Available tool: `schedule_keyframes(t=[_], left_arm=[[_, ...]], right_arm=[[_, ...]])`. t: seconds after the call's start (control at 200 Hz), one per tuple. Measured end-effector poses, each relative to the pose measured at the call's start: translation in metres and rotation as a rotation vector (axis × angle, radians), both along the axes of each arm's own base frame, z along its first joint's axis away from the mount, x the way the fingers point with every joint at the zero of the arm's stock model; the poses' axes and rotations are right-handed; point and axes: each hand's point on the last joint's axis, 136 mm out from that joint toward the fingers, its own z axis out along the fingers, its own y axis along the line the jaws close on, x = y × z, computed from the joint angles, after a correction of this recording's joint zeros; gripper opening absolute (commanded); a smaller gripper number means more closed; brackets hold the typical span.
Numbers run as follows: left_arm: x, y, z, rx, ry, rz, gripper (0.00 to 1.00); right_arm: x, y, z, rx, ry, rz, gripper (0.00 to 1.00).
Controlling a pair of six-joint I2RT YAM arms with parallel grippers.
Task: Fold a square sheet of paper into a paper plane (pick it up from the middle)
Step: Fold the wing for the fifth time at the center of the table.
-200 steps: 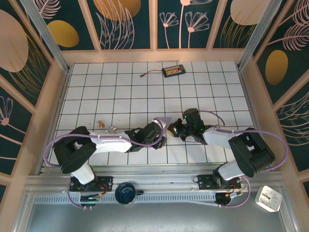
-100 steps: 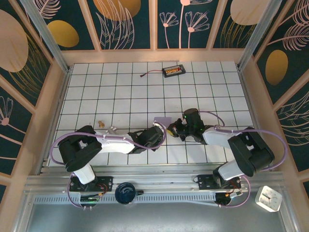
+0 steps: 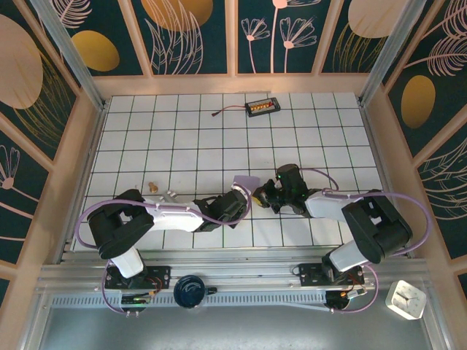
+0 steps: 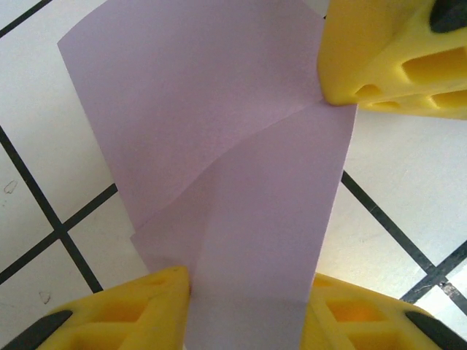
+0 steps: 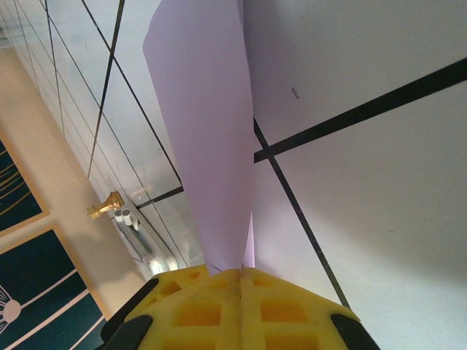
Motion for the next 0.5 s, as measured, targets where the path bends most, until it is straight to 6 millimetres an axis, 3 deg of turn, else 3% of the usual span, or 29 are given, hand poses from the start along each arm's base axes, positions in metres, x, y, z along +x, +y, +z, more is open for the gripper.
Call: schedule_keyframes(t=[0.5], left_arm=[[-0.0019,-0.0030,0.0004,-0.010,0.012,-0.011,0.19]], right_arm=[[-0.0005,0.0003,-0.0018,-0.001,0.003,0.005,0.00]])
